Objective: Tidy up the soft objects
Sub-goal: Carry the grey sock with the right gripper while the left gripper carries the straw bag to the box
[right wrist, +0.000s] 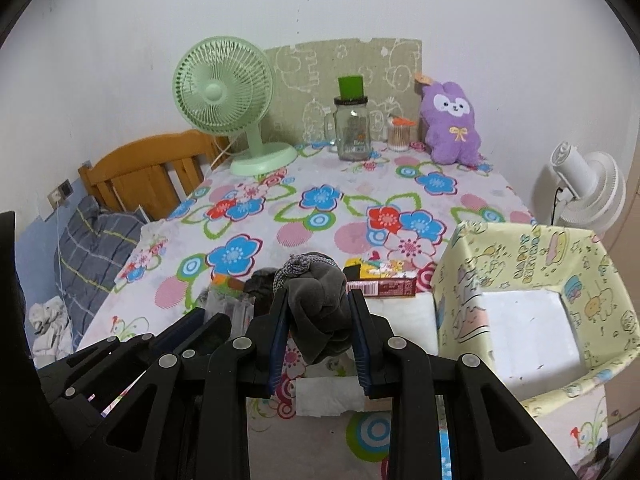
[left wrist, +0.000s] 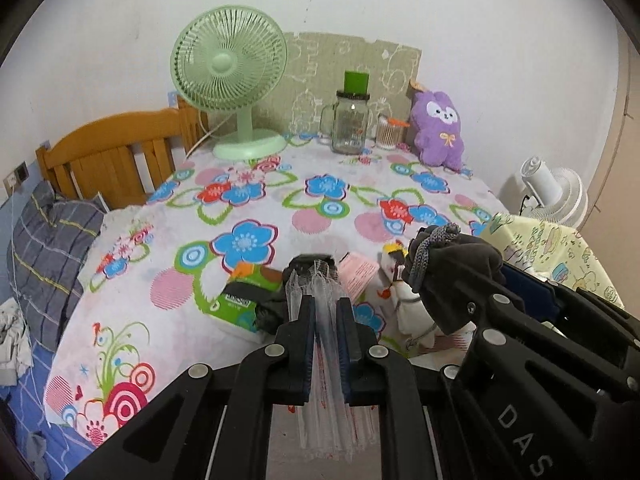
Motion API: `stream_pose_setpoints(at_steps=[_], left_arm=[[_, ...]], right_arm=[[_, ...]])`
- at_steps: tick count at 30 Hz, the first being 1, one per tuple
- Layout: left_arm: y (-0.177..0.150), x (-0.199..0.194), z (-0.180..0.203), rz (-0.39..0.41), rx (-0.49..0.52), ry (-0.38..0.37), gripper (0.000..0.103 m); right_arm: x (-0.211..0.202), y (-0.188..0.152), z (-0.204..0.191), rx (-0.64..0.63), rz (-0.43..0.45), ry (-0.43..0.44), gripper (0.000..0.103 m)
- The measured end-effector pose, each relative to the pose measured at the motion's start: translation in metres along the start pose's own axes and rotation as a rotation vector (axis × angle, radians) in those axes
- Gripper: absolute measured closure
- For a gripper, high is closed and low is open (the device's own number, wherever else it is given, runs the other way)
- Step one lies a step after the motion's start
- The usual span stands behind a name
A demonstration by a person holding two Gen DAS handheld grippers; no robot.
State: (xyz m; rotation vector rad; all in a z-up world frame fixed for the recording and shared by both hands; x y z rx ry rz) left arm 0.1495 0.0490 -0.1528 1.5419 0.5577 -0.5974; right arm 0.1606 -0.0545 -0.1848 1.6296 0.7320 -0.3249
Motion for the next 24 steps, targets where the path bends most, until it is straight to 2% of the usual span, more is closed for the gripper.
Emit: stream_pose_setpoints(at_steps=[14,24], left_arm=[[0.022,-0.029,0.014,0.068,0.013,0.006,0.095],[0.035,-0.036,0.035,0.103,0.025,-0.011,0.095]], right_arm=[[-0.035,0.019,0.005,-0.006,0.058,0.005,0.071],[-0.051,0.031,0.024,0.005,0.091,-0.006,0.071]])
Point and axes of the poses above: each gripper's, at about its wrist camera, not at the fingertips, and x roughly the way its jaws point, z to its right, y to its top, the point moved 8 cm from there along x, roughly the way its jaws point, and after that the axes turned 8 degrees about x, right-handed, at the moved point
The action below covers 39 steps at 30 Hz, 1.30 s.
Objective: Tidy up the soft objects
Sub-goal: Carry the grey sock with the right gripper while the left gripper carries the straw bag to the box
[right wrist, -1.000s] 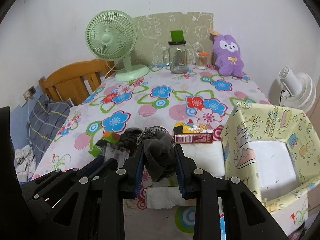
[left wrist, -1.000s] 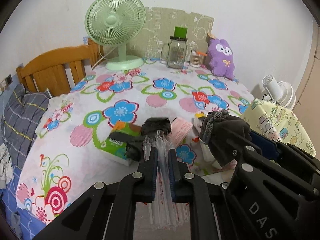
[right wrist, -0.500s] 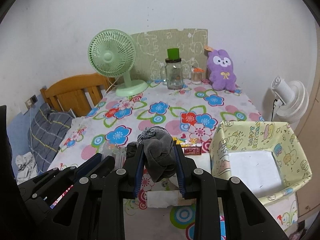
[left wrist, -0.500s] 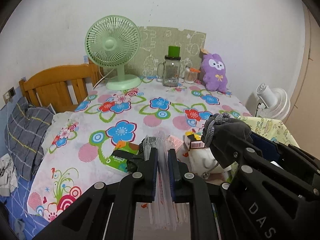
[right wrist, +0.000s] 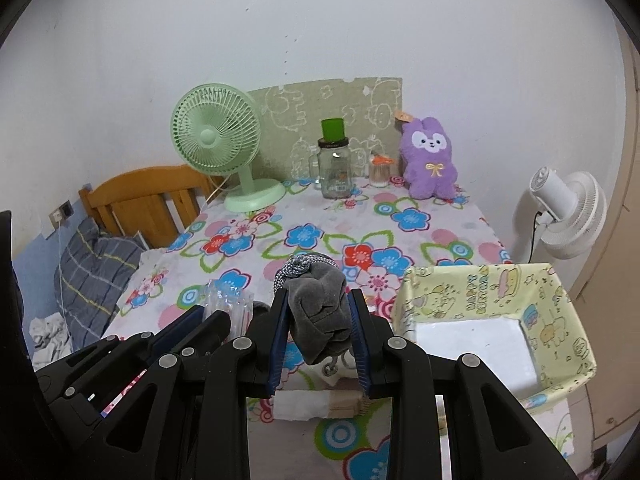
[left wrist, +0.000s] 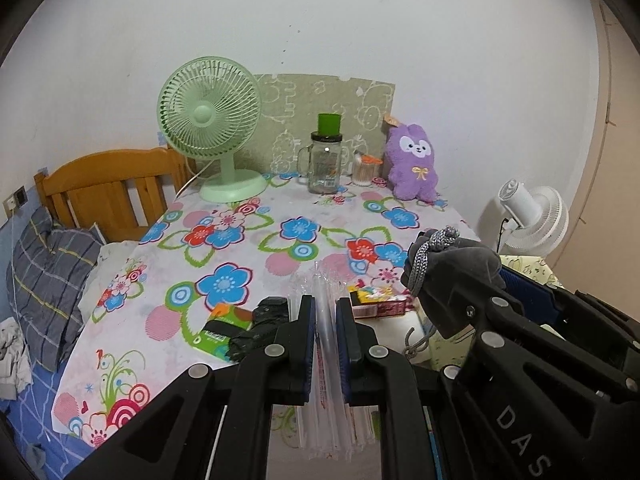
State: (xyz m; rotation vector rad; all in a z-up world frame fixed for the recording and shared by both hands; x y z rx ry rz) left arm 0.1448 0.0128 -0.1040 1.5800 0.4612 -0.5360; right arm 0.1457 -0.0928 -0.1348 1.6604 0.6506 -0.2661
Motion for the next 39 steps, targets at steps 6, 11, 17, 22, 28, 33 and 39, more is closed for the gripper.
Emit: stream_pose_setpoints(at_steps=[6,11,17,22,28,33,39], left_arm=[[0.01,-0.001,0.018,0.018,0.014,-0.014,0.095],[0.019,-0.003,0.037,0.037,0.033,-0.028,0.095],[0.029,-0.004,0.06,0.055,0.062,-0.051,0.095],[0.034,-0.004,0.079,0.063,0.087,-0.072,0.095],[0.043,-0.003,0.101,0.079,0.104,-0.096,0.095],[0.049,-0.001,0.119,0.083,0.119,-0.115,0.095],[0.053,0.007,0.138,0.079,0.136,-0.14,0.095]], right_arm=[[-0.007,0.009,0.017,0.011,0.018,-0.01,0.071],[-0.015,0.017,0.034,0.026,0.04,-0.022,0.071],[-0.024,0.025,0.055,0.043,0.066,-0.041,0.071],[-0.031,0.029,0.073,0.056,0.08,-0.063,0.071],[-0.04,0.036,0.093,0.065,0.103,-0.088,0.071],[-0.045,0.041,0.111,0.073,0.115,-0.11,0.071],[-0.046,0.044,0.131,0.087,0.121,-0.132,0.071]])
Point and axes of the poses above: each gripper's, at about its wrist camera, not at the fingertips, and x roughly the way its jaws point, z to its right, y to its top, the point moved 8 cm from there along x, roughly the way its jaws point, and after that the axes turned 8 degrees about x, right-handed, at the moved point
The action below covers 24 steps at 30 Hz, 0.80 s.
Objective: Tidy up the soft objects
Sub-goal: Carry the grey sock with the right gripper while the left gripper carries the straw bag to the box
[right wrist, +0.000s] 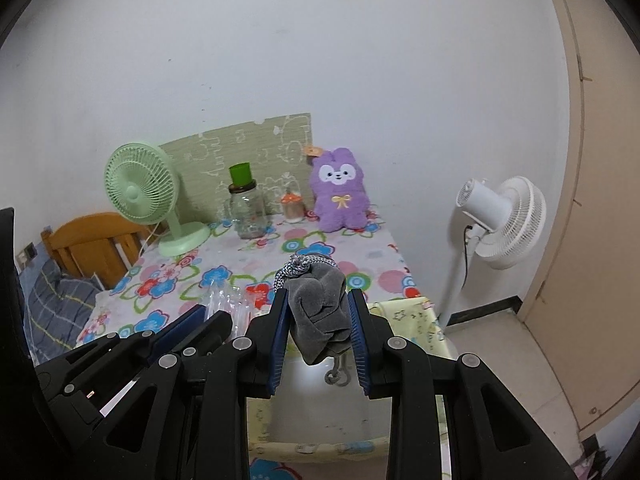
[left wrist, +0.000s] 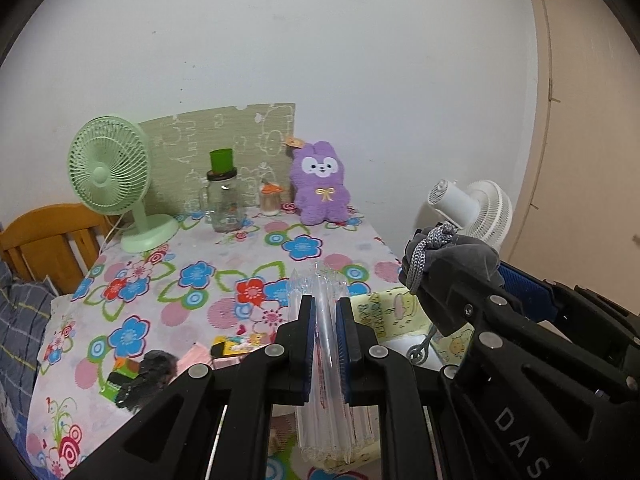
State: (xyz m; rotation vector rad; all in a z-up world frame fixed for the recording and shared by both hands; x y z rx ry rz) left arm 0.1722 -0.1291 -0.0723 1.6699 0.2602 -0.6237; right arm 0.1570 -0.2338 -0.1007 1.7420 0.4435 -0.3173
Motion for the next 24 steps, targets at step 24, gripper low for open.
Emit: stream_pose_setpoints(at_steps=[24], left_arm=[[-0.01,0.073,0.037,-0.094,0.039,-0.082,0.095]], right_arm=[[0.057,-0.009,0.059,0.058,-0.076,-0.098,0.071]])
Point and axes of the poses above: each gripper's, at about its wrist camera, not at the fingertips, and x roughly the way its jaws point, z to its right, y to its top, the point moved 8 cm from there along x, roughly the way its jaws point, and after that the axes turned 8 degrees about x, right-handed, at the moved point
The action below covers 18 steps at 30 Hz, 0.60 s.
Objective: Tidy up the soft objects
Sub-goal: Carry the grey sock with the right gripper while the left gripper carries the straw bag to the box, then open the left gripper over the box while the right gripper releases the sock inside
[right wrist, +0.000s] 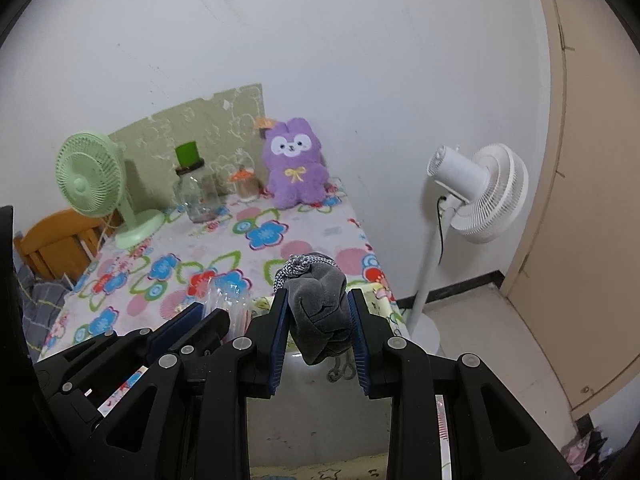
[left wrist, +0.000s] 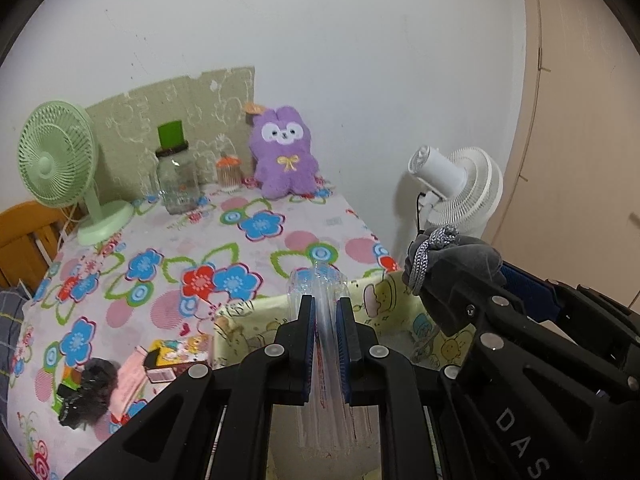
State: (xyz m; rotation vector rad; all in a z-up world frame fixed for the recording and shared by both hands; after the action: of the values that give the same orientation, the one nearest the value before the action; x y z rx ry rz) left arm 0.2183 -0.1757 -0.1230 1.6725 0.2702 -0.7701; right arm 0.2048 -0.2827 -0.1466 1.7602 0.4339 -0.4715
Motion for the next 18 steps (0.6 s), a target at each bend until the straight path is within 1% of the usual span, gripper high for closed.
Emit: stream_pose_setpoints(at_steps=[4,5,7,8,11,15,18], left_arm=[[-0.01,0.014,0.001,-0.055,-0.004,-0.026,0.092],[-0.012,0.016,0.0,-0.066,-0.007,-0.025,0.088],[-0.016,0.02,0.0,-0.085,-0.007,-0.026,0.082],[-0.018,0.021,0.0,-0.094,-0.005,-0.025,0.077],[-0.018,0.022,0.001,-0.094,0.005,-0.022,0.066],[-0.02,0.023,0.003,-0.098,0.005,-0.03,0.06],[-0.02,0.023,0.003,-0.101,0.011,-0.026,0.05]], right_arm=[[0.014,-0.008,0.002,0.007,-0.037,0.0,0.071],[0.017,-0.01,0.002,0.005,-0.045,-0.002,0.071],[0.022,-0.013,0.003,0.004,-0.06,-0.001,0.071],[0.024,-0.014,0.003,0.006,-0.065,0.001,0.071],[0.027,-0.015,0.004,0.02,-0.062,0.007,0.071],[0.028,-0.014,0.005,0.016,-0.059,-0.004,0.07],[0.029,-0.015,0.005,0.008,-0.066,-0.012,0.068]])
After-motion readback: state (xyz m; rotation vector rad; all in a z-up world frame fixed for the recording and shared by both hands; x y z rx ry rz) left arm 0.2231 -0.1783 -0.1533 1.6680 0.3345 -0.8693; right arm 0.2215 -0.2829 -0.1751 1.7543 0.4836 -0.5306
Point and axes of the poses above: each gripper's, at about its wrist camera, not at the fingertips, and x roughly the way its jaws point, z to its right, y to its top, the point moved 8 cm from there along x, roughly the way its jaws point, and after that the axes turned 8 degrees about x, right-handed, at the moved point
